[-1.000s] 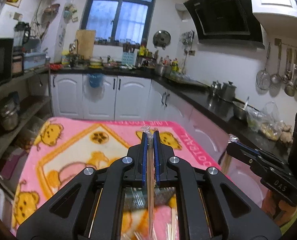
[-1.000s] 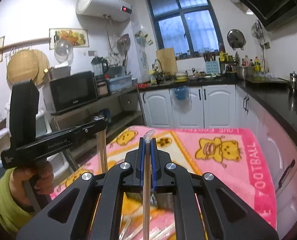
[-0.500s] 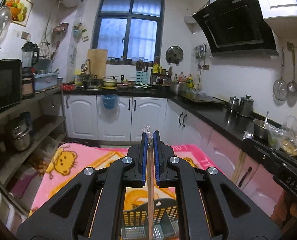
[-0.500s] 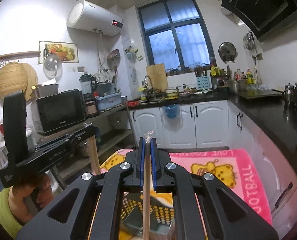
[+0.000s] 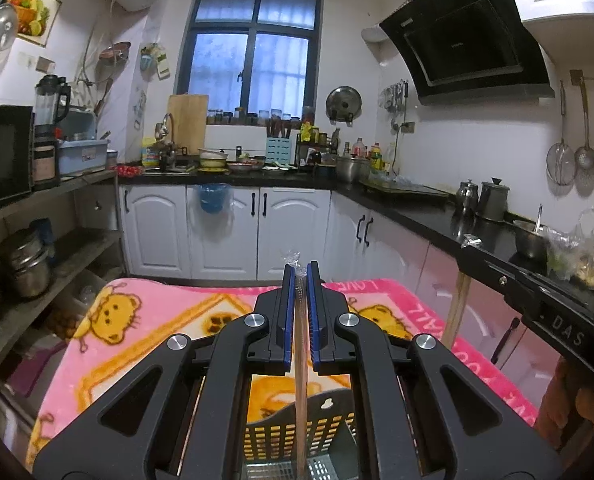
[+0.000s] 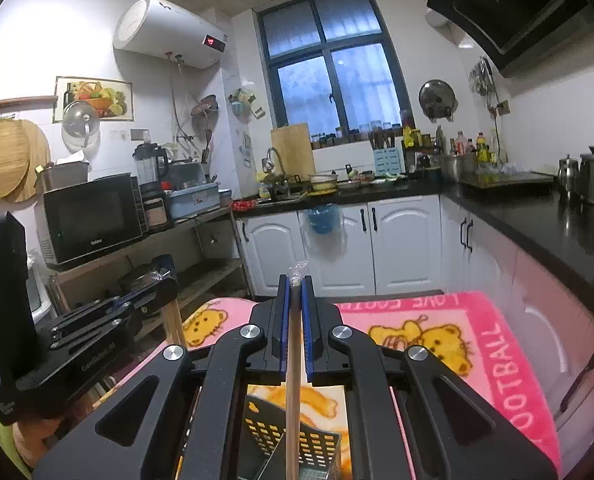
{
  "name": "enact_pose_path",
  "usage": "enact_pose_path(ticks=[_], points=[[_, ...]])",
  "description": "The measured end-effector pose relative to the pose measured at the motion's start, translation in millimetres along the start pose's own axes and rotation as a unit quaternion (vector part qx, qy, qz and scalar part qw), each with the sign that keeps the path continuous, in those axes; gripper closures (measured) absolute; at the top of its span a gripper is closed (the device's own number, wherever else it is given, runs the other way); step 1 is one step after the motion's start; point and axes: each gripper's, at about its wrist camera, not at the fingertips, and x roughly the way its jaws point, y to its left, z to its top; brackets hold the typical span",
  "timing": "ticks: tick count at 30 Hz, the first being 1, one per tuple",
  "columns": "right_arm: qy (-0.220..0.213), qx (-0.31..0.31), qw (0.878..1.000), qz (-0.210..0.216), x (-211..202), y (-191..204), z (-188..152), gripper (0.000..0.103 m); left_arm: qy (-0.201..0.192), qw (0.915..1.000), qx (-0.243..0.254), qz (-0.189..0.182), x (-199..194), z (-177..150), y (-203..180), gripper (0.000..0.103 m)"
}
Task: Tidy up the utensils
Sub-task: 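Lower both held chopsticks into the green basket compartments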
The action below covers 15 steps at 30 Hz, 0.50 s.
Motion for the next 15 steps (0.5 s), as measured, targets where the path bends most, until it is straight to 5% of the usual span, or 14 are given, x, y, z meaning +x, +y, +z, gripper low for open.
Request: enact_pose_path(ticks=[15], points=[[0.014, 0.005, 1.000, -0.005, 14.2, 0.7, -33.2, 0.097, 0.027, 0.9994, -0.023, -0.008, 16.6, -51.3, 23.6, 0.100]])
